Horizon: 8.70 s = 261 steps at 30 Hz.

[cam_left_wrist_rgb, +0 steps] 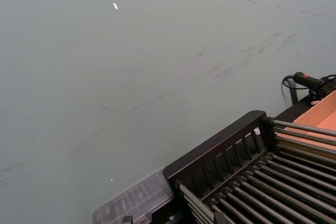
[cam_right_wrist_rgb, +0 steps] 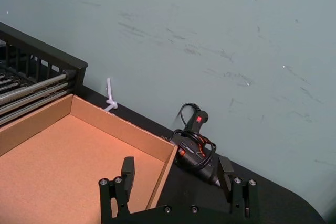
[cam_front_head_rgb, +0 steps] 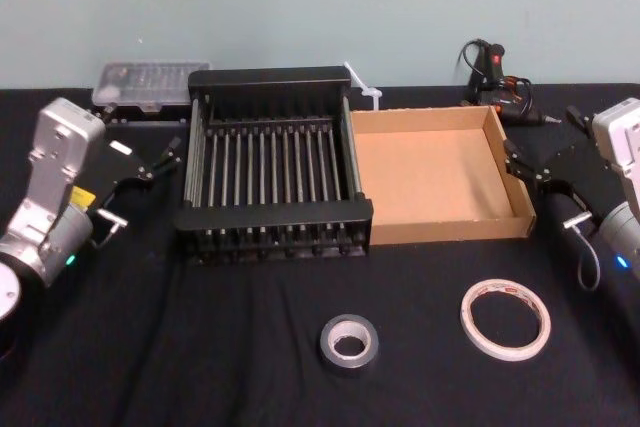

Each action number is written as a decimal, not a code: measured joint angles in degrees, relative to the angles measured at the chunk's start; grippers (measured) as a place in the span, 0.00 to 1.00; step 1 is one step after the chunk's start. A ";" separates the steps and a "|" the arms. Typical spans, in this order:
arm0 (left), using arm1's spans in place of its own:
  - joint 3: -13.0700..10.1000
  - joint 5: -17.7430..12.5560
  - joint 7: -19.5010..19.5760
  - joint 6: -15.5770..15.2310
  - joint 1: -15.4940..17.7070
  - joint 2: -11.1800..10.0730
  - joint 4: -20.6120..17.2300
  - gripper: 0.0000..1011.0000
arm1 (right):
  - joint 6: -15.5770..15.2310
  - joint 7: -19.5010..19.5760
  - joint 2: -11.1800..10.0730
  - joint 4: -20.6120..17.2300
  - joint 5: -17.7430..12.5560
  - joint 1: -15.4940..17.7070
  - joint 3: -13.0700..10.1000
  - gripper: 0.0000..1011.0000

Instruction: Pick up the white tape and place it into the black box , Pick up the silver tape and place it into the brown box.

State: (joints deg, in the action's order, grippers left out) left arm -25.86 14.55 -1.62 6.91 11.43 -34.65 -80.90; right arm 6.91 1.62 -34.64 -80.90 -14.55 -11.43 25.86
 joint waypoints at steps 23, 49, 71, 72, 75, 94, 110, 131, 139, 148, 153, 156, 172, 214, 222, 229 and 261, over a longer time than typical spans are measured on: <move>0.00 0.00 0.00 0.00 0.00 0.00 0.00 0.99 | 0.00 0.00 0.00 0.00 0.00 0.00 0.00 0.99; 0.00 0.00 0.00 0.00 0.00 0.00 0.00 0.99 | -0.06 -1.49 -0.36 -1.85 0.21 1.27 -1.72 0.99; 0.00 0.00 0.00 0.00 0.00 0.00 0.00 0.99 | -6.58 -9.31 -6.69 -15.03 -7.39 11.57 -9.38 0.99; 0.00 0.00 0.00 0.00 0.00 0.00 0.00 0.99 | -7.04 -9.86 -7.15 -15.83 -7.80 12.42 -9.91 0.99; 0.00 0.00 0.00 0.00 0.00 0.00 0.00 0.99 | -7.95 -10.98 -8.12 -17.23 -8.66 14.36 -10.92 0.99; 0.00 0.00 0.00 0.00 0.00 0.00 0.00 0.99 | -14.12 -17.53 -10.38 -19.34 -10.95 20.46 -12.87 0.99; 0.00 0.00 0.00 0.00 0.00 0.00 0.00 0.99 | -17.64 -22.09 -7.70 -15.64 -7.73 17.58 -10.24 0.99; 0.00 0.00 0.00 0.00 0.00 0.00 0.00 0.99 | -20.38 -25.32 -4.94 -12.63 -6.29 16.01 -10.57 0.99; 0.00 0.00 0.00 0.00 0.00 0.00 0.00 0.99 | -20.93 -25.91 -4.46 -12.25 -5.99 15.89 -10.78 0.99; 0.00 0.00 0.00 0.00 0.00 0.00 0.00 0.99 | -21.34 -26.23 -4.19 -11.98 -5.70 15.79 -10.85 0.99; 0.00 0.00 0.00 0.00 0.00 0.00 0.00 0.99 | -21.59 -26.42 -4.15 -11.94 -5.68 15.74 -10.89 0.99; 0.00 0.00 0.00 0.00 0.00 0.00 0.00 0.99 | -21.82 -26.49 -4.09 -11.94 -5.69 15.72 -10.96 0.99; 0.00 0.00 0.00 0.00 0.00 0.00 0.00 0.99 | -21.83 -26.50 -4.07 -11.88 -5.83 15.70 -11.00 0.99; 0.00 0.00 0.00 0.00 0.00 0.00 0.00 0.99 | -21.74 -26.43 -4.12 -11.96 -5.87 15.74 -10.95 0.09; 0.00 0.00 0.00 0.00 0.00 0.00 0.00 0.99 | -21.74 -26.43 -4.12 -11.96 -5.87 15.74 -10.95 0.09; 0.00 0.00 0.00 0.00 0.00 0.00 0.00 0.99 | -21.72 -26.44 -4.12 -11.96 -5.87 15.75 -10.96 0.09; 0.00 0.00 0.00 0.00 0.00 0.00 0.00 0.99 | -24.13 -21.53 0.71 -11.79 -4.55 6.54 -11.86 0.09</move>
State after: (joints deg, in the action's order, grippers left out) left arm -25.86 14.55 -1.62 6.91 11.43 -34.64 -80.90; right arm -17.23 -19.90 -33.94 -92.69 -19.09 -4.89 14.01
